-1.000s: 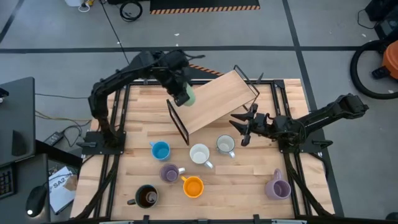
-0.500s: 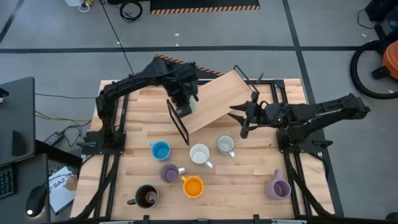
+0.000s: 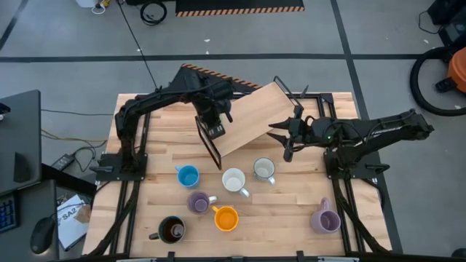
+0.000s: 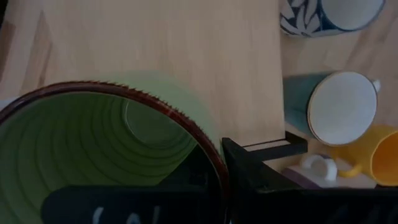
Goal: Place coffee mugs
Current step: Put the green mug on the shelf
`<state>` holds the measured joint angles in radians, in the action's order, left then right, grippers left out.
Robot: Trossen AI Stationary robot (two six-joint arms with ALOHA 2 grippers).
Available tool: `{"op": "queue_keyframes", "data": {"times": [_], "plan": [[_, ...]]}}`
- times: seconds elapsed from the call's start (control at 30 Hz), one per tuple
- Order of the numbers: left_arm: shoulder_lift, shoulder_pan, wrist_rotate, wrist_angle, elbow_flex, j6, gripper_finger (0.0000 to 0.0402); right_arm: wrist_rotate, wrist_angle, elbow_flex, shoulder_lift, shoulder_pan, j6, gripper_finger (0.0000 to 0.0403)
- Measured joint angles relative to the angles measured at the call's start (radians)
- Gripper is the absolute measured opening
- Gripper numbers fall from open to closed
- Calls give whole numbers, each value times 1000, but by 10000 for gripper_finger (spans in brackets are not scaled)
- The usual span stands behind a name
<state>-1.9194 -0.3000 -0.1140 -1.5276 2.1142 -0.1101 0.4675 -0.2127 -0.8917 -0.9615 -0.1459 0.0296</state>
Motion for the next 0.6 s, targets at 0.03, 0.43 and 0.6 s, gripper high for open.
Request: {"op": "queue_keyframes", "data": {"times": [0.03,0.43,0.6], "plan": [[0,0,1,1,0,-9,29,0,0,0,0,0,0,138],[-6,2,29,11,0,-36,33,-23,10,0,0,0,5,138],[-34,6,31,11,-3,-39,34,-24,10,1,0,0,7,138]]}}
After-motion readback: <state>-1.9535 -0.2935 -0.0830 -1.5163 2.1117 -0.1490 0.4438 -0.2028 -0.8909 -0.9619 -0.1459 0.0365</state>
